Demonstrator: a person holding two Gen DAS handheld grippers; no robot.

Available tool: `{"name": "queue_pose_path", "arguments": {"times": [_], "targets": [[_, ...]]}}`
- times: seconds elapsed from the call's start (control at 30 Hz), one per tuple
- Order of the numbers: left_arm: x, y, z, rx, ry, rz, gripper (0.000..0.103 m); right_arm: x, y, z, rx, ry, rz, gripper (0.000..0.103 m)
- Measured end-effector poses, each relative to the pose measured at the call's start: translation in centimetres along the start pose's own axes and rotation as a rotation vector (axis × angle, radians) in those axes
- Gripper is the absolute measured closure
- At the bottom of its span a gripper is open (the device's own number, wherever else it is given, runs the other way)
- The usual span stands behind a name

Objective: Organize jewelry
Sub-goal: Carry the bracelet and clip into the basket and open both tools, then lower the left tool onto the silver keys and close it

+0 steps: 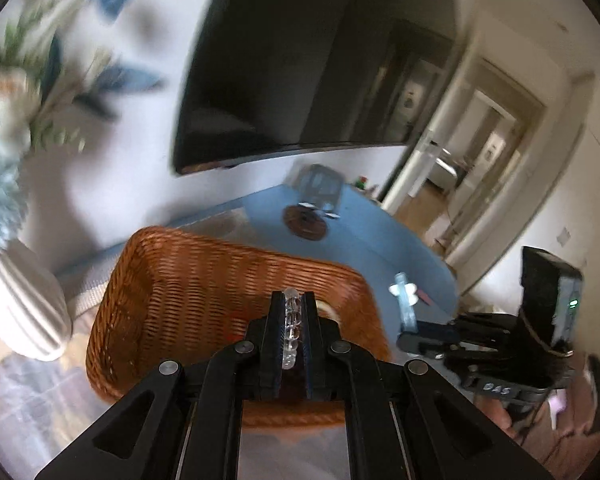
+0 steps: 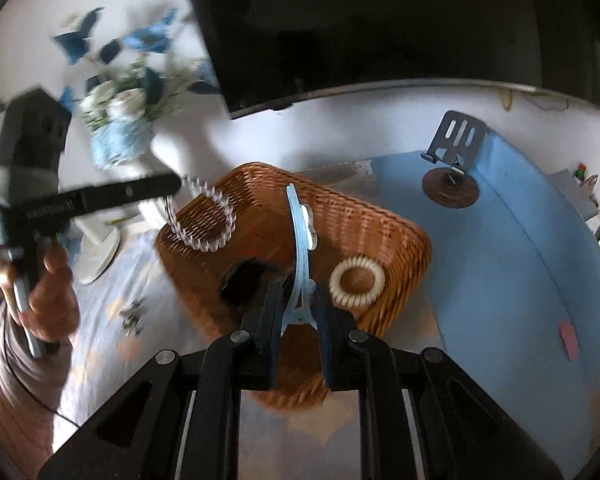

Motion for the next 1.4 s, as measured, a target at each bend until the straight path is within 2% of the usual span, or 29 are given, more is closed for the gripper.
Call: {"name": "queue_pose_path", "arguments": {"times": [0.2, 0.37, 0.53, 0.6, 0.67, 0.77, 0.83, 0.97, 1.2, 1.27, 1.4], "targets": [[6.4, -4.3, -0.5, 0.071, 0.163, -0.014, 0.095, -1.0, -4.5, 2.6, 0.087, -0.006, 0.038, 0.085], [8.6, -4.9, -1.5, 0.082, 0.201, 0.013, 0.095, -0.9, -7.6, 3.3, 0.171, 0.029, 0.0, 0.085], [9.2, -5.5, -2.1, 0.115, 0.183, 0.094, 0.095, -1.4, -9.3, 3.2, 0.216, 0.013, -0.003, 0.085], [9.3, -5.8, -2.4, 0.135, 0.179, 0.106, 0.09, -1.6, -9.7, 3.1, 0.227, 0.0, 0.015, 0.085], [9.3, -5.7, -2.7, 0.148, 0.18, 0.097, 0.075, -1.7, -9.7, 3.1, 0.231, -0.017, 0.041, 0.085], [8.6, -4.4, -3.1, 0.119, 0.155, 0.106, 0.058, -2.1, -9.1, 3.2, 0.222, -0.045, 0.063, 0.082], [7.8, -3.2, -3.4, 0.104, 0.133, 0.088, 0.051, -2.2, -8.3, 3.0, 0.209, -0.061, 0.071, 0.078], [6.6, 0.2, -4.1, 0.06, 0.107, 0.083, 0.05, -1.2, -6.3, 2.5, 0.182, -0.068, 0.09, 0.073], [5.5, 6.4, -7.1, -0.002, 0.088, 0.113, 0.049, 3.3, -2.2, 0.5, 0.125, -0.003, 0.125, 0.069], [5.6, 7.9, -8.0, -0.014, 0.09, 0.12, 0.046, 5.1, -1.1, -0.4, 0.105, 0.018, 0.143, 0.065], [6.0, 10.9, -10.5, -0.041, 0.1, 0.137, 0.04, 7.9, 0.2, -2.6, 0.088, 0.047, 0.18, 0.065]]}}
Point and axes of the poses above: each gripper's, at about its wrist camera, not at the fingertips, and y roughly against the way its jaws point, x to its left, z to its top, the point moved 5 cm from there along -y, roughly the way its jaws point, and after that the axes turned 9 degrees about x, right-handed, at the moved point
